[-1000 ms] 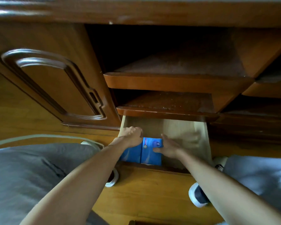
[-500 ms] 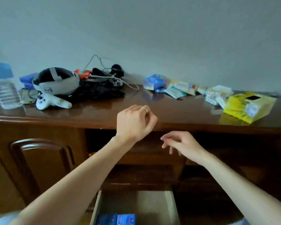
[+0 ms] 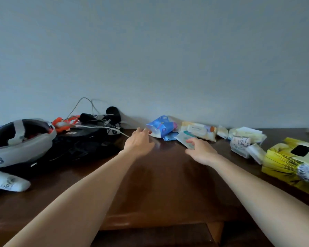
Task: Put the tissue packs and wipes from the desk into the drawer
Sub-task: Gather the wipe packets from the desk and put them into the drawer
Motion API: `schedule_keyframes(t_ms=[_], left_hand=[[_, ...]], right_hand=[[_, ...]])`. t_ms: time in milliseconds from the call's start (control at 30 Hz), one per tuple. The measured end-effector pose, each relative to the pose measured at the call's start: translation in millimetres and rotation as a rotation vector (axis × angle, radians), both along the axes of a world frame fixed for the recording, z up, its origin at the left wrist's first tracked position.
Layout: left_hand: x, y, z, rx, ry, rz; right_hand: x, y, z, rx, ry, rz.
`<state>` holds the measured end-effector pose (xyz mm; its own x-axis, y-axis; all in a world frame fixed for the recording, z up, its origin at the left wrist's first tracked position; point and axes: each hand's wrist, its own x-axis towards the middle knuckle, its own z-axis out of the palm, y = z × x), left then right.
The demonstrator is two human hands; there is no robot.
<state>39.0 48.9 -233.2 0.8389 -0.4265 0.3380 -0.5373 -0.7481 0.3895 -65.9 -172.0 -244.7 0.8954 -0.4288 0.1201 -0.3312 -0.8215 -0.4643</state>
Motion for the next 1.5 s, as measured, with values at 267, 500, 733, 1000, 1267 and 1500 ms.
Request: schedule_keyframes(t_ms=[267,500,733,1000,1267,1500], left_hand=[[72,-110,-28,0.093,-0.058,-0.246],[86,-147,-58,0.295,-0.018,-0.164],[65,-135,-40,0.407,-0.017,-0.145],[14,-72,-24,0.493,-0.19,-0.152],[3,-46,-18,0.233,-0.024,-0.086],[15,-45,-30,0.447,-0.084,-0.014]], right_hand=[[112,-62,-19,-0.225,0.068,-0.166],[134,-104,-31,-0.288,0.258,-0.157],[98,-89,-26,-0.259,0.292,-0.085],[37,-40,-12,-0.428,0.261,0.081],[9,-34,0,-0.048,0.079,0.07],[5,-40,-1,-0.378,0.292,0.037]])
